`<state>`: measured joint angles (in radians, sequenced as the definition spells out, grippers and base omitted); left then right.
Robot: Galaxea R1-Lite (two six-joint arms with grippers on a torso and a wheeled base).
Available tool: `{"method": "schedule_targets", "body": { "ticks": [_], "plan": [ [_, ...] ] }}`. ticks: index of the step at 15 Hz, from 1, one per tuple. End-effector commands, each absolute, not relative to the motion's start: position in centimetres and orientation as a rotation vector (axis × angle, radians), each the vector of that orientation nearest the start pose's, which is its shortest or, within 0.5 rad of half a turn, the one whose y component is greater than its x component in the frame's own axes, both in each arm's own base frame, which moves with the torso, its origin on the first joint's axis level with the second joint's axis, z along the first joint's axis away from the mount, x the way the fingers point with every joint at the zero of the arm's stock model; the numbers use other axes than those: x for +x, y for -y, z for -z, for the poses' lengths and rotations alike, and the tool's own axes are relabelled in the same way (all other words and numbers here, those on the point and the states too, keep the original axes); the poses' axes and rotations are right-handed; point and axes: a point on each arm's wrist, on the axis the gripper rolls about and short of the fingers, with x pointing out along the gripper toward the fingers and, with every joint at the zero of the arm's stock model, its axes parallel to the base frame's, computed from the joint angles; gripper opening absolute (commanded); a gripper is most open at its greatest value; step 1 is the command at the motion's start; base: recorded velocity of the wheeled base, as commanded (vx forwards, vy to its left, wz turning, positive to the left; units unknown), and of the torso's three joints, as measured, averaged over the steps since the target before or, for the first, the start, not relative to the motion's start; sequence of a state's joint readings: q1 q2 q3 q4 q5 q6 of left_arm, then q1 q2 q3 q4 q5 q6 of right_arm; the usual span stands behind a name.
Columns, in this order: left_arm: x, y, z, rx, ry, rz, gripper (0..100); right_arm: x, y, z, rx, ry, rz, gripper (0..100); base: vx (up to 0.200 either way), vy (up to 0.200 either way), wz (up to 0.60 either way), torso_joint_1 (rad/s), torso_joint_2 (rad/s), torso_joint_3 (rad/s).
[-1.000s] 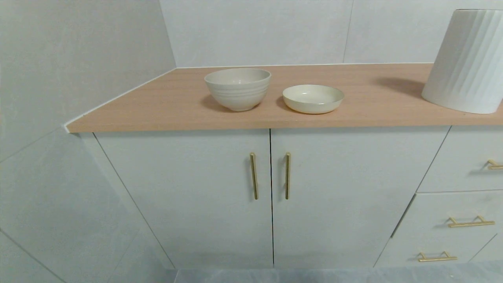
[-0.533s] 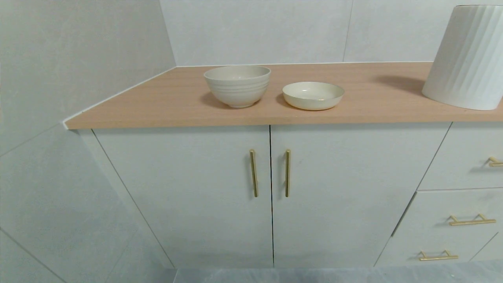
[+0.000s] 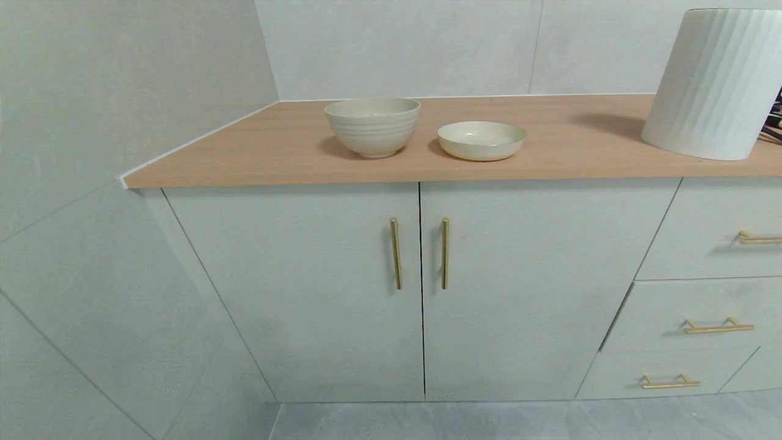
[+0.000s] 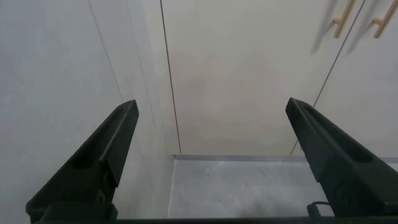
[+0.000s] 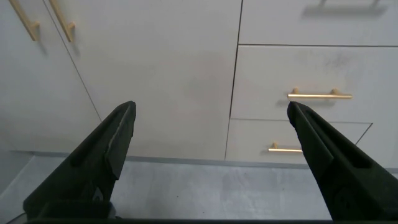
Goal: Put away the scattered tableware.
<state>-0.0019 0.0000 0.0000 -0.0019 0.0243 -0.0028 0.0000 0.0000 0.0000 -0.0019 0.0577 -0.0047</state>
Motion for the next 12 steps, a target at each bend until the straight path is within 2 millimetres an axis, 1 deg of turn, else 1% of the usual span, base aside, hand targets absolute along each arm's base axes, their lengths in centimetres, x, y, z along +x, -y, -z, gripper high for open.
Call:
{"method": "schedule_targets", "body": {
  "ticks": [1, 7, 9, 10, 11, 12],
  "plan": [
    [-2.3, -0.1, -7.6, -0.003, 0.002, -0.023, 100, -2.3, -0.1, -7.6, -0.006, 0.002, -0.058, 100, 0.000, 0.000, 0.00, 0.000, 0.00, 0.000],
    [-2.3, -0.1, -7.6, -0.002, 0.002, -0.025, 100, -2.3, -0.1, -7.6, -0.011, 0.005, -0.060, 100, 0.000, 0.000, 0.00, 0.000, 0.00, 0.000],
    [-2.3, -0.1, -7.6, -0.003, 0.002, -0.023, 100, -2.4, -0.2, -8.0, -0.013, 0.025, -0.067, 100, 0.000, 0.000, 0.00, 0.000, 0.00, 0.000],
    [-2.3, -0.1, -7.6, -0.003, 0.002, -0.023, 100, -3.4, -0.2, -11.8, 0.048, 0.133, -0.129, 100, 0.000, 0.000, 0.00, 0.000, 0.00, 0.000],
    [-2.3, -0.1, -7.6, -0.002, 0.002, -0.023, 100, -3.5, -0.3, -13.6, 0.082, 0.124, -0.205, 100, 0.000, 0.000, 0.00, 0.000, 0.00, 0.000],
    [-2.3, -0.1, -7.6, -0.003, 0.002, -0.025, 100, -3.1, -0.4, -13.9, 0.083, 0.080, -0.263, 100, 0.000, 0.000, 0.00, 0.000, 0.00, 0.000]
  ]
}}
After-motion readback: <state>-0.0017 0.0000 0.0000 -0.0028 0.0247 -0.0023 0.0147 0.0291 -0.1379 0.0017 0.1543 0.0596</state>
